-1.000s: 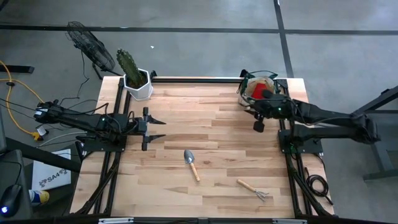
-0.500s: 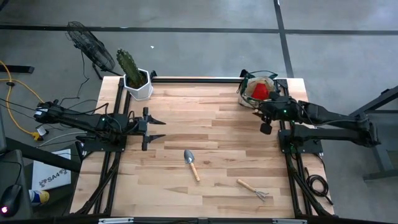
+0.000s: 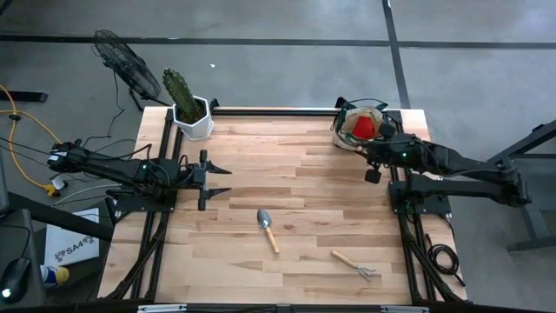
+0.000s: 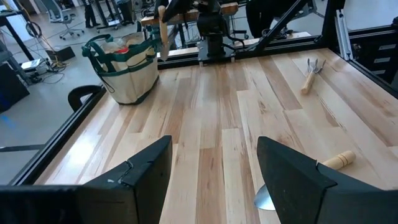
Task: Pick & Place Garden tools in Gardening bag
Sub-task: Put the left brown trowel into the gardening bag
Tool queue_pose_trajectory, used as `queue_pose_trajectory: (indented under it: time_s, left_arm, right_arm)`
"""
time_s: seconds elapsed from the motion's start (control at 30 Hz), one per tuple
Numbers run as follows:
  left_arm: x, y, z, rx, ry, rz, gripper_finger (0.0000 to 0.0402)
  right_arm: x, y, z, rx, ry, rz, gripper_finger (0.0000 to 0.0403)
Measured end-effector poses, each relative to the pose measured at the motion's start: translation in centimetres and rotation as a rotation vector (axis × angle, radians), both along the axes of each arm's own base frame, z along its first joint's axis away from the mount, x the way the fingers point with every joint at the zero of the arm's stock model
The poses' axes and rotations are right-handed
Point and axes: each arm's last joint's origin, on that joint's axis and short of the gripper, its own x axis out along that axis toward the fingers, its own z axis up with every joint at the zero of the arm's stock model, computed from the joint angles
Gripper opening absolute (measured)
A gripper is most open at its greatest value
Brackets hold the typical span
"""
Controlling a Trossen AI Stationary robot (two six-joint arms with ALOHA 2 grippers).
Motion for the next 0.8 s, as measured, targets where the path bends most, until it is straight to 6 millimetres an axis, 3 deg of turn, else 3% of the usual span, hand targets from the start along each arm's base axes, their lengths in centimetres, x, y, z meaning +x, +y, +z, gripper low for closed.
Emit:
queue_pose_trajectory:
  time_s: [0.8]
  left_arm:
    - [0.0, 0.0, 0.0, -0.001, -0.001, 0.000, 0.0229]
  right_arm:
    - [-1.3, 0.4, 1.4, -0.204, -0.043, 0.105, 0.0058]
